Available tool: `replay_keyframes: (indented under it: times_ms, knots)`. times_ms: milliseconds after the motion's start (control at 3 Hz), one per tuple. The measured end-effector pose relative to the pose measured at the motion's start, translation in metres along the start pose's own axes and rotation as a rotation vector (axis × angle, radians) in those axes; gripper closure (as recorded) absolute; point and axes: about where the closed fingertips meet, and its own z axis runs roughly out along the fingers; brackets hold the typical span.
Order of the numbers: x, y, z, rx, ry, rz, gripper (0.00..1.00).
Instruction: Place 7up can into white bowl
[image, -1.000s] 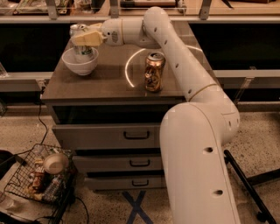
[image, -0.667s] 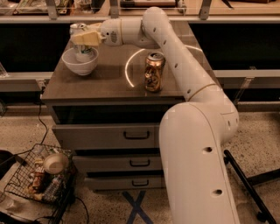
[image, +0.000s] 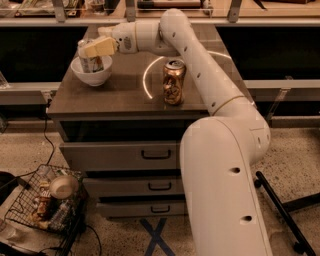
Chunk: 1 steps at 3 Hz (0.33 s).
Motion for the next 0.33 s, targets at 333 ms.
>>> replay_keyframes:
  times_ms: [333]
  knots:
    - [0.0000, 0.0000, 0.0001, 0.000, 0.000, 0.000, 0.00]
